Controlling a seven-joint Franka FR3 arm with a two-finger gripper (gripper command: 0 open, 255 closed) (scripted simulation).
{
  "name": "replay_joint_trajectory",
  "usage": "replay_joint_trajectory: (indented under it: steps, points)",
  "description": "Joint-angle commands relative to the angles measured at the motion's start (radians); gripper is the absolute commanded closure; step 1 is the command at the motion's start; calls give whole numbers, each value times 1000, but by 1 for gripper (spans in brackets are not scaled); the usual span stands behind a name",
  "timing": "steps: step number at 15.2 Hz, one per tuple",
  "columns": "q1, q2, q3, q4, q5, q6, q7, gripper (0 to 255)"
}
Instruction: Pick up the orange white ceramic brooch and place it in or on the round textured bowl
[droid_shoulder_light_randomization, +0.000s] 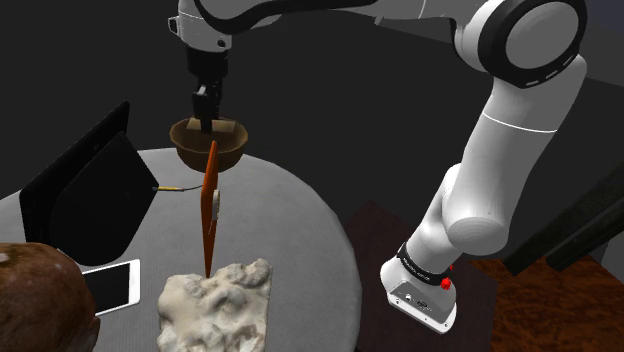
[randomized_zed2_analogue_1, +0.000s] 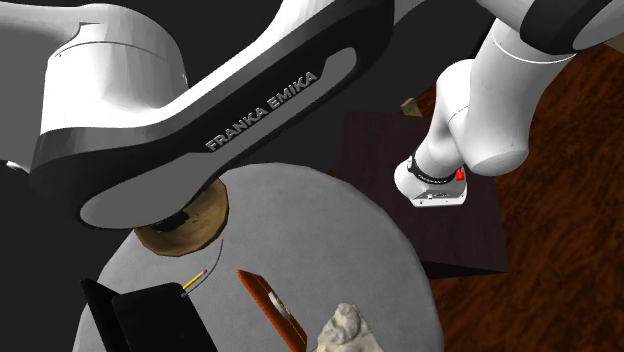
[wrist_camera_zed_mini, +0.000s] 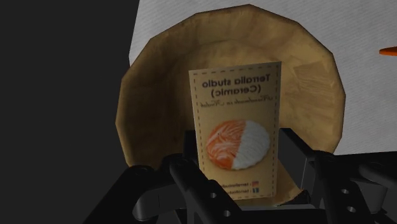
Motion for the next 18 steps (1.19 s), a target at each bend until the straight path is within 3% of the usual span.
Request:
replay_joint_trajectory:
  steps: [1, 10, 11, 16, 18]
  points:
    - [0, 6, 0, -20, -1, 26, 2, 255]
    - [0, 10, 0, -39, -3, 49, 2, 255]
    - [0, 10, 0, -39, -3, 49, 2, 0]
    - [0, 10, 0, -39, -3, 49, 2, 0]
    - [1, 1, 0, 16, 0, -15, 0, 0]
